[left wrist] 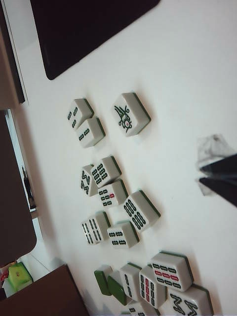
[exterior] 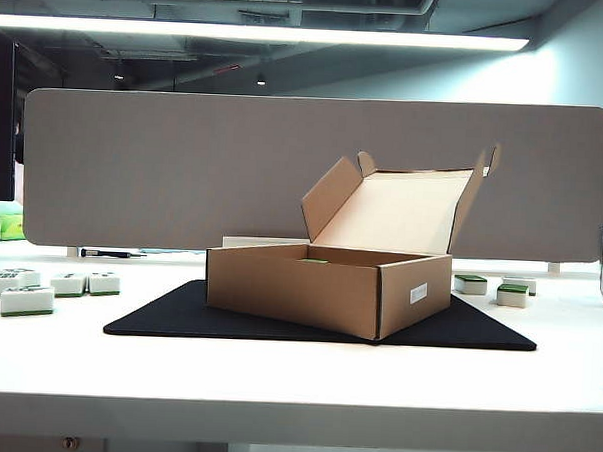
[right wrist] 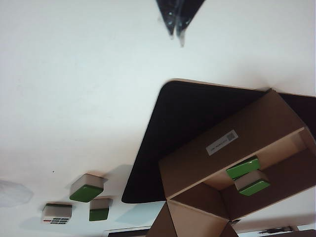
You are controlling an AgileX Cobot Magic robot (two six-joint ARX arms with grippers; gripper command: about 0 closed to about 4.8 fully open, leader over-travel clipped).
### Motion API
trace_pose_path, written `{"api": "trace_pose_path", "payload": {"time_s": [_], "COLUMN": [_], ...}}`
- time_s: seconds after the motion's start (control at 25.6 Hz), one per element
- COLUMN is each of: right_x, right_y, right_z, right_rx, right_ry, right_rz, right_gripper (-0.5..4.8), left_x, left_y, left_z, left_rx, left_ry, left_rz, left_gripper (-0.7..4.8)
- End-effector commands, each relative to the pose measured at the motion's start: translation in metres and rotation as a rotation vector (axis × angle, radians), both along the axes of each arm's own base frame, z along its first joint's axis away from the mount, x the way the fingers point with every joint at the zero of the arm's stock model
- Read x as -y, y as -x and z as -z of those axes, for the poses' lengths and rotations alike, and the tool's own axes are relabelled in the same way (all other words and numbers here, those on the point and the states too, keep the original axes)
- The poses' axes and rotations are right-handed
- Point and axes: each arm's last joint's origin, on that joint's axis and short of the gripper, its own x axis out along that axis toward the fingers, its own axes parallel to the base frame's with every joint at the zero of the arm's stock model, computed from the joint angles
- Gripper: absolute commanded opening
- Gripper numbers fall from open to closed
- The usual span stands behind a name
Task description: Pick up four mahjong tiles and put them into the paper box.
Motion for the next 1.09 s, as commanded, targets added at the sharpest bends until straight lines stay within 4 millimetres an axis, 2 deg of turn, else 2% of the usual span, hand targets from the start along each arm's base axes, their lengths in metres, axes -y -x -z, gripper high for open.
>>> {"api": "trace_pose_path", "payload": {"time_s": [0.04, 0.27, 1.09], "right_x": [-0.0001, -0.0001, -0.0001], "right_y": [-0.0003, -0.0003, -0.0003], "right_z": [-0.0008, -0.0008, -0.0008], "right_rx": [0.01, 0.011, 0.011], "right_ry": [0.003, 0.003, 0.003], "right_rz": [-0.001, -0.002, -0.002], "right_gripper": [-0.01, -0.01, -0.01], "left_x": [0.0002, 0.001, 0.001], "left_y": [-0.0002, -0.0005, -0.0006], "left_z": [-0.0009, 0.0038, 0.0034], "left_rx": [0.01, -0.008, -0.003], "left_ry": [0.0, 0.258, 0.3], "left_rz": [0.005, -0.015, -0.022], "left_gripper": [-0.06, -0.06, -0.06]}}
